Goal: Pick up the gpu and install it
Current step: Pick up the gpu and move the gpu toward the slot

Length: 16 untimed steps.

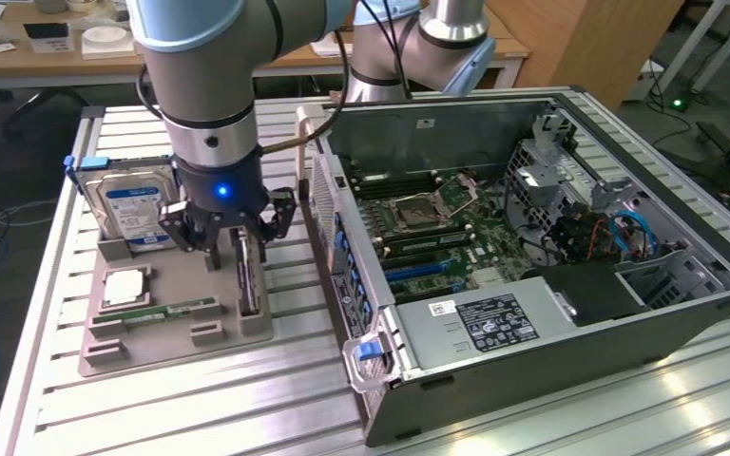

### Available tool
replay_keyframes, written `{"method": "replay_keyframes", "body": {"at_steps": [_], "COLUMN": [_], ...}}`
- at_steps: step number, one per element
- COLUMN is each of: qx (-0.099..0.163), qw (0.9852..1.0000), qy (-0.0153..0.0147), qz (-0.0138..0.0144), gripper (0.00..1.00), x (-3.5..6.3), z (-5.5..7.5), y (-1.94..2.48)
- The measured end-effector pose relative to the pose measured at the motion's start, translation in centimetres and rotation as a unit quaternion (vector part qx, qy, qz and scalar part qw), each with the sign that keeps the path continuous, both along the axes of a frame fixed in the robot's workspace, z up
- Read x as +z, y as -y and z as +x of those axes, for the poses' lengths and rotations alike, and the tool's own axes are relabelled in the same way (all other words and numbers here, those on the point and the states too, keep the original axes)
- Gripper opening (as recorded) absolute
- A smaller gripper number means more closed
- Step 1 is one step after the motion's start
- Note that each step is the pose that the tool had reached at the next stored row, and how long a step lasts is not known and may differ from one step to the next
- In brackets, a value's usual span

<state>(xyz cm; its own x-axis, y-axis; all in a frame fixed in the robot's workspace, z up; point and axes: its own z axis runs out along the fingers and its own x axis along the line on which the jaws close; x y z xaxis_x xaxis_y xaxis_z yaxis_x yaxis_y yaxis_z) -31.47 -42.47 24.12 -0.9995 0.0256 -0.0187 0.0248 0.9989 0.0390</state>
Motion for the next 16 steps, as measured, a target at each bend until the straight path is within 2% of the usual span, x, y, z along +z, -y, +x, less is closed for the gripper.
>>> {"method": "replay_keyframes", "body": {"at_steps": [3,16], "qx": [0.0,0.0], "qw": [1.0,1.0], "qy": [0.0001,0.0001], "qz": [-0.0001,-0.0002], "gripper": [0.59,0.59], "x": [-0.24,-2.13], "z": [0.1,0.3], "y": [-0.27,-0.54]}}
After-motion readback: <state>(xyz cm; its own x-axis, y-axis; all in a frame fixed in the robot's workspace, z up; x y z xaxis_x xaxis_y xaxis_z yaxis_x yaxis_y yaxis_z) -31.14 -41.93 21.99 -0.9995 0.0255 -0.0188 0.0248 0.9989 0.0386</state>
